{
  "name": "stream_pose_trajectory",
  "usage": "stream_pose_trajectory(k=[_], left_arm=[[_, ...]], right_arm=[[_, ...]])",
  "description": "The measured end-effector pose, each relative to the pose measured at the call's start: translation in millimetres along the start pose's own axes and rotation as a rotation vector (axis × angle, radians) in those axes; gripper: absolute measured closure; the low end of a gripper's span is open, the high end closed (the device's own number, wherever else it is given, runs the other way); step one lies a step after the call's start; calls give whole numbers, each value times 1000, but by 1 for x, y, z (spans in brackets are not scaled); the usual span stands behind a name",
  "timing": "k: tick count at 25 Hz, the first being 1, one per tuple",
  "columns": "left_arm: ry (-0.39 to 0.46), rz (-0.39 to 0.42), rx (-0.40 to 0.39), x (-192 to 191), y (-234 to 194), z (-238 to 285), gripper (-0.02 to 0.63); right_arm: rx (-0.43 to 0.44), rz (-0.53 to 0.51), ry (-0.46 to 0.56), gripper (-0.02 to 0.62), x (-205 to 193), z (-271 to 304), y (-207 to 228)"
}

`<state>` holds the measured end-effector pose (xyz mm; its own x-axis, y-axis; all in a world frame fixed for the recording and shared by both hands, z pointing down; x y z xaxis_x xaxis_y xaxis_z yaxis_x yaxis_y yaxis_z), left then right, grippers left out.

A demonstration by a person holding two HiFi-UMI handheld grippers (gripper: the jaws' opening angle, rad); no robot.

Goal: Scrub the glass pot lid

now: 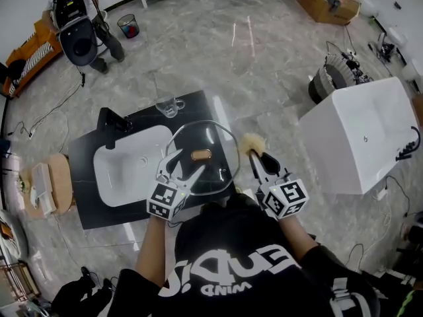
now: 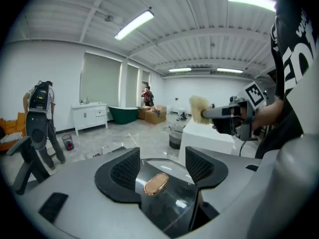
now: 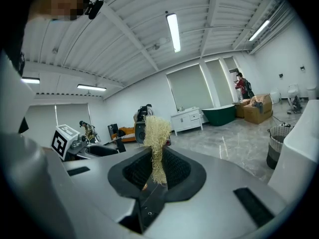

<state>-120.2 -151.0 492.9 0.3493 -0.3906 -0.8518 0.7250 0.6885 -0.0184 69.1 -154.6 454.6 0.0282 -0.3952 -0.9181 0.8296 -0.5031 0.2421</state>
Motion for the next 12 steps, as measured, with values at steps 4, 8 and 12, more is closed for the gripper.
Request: stream_pose_trajectory(k=[4,8,12], left_arm=[[-118,110,-71,-17,1,25,311],[-196,140,-122,-36,-3,50,319],[-276,184,-150,-57,-9,70,322]], right_arm=[[-6,6,-4,549,0,0,8],[0,4,3,549,3,4,11],[-1,10,2,549,2,7,12]])
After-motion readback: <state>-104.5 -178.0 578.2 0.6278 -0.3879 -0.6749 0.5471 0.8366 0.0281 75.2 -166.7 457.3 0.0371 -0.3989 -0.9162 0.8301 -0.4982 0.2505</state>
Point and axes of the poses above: the fingertips, and each gripper's own axes: z forward along the fingers, y to its right, x out of its top, the point moved 2 cm from there along -z, backward along the fingers, and after that the axes turned 7 degrees about -y, right-handed, at the moved point
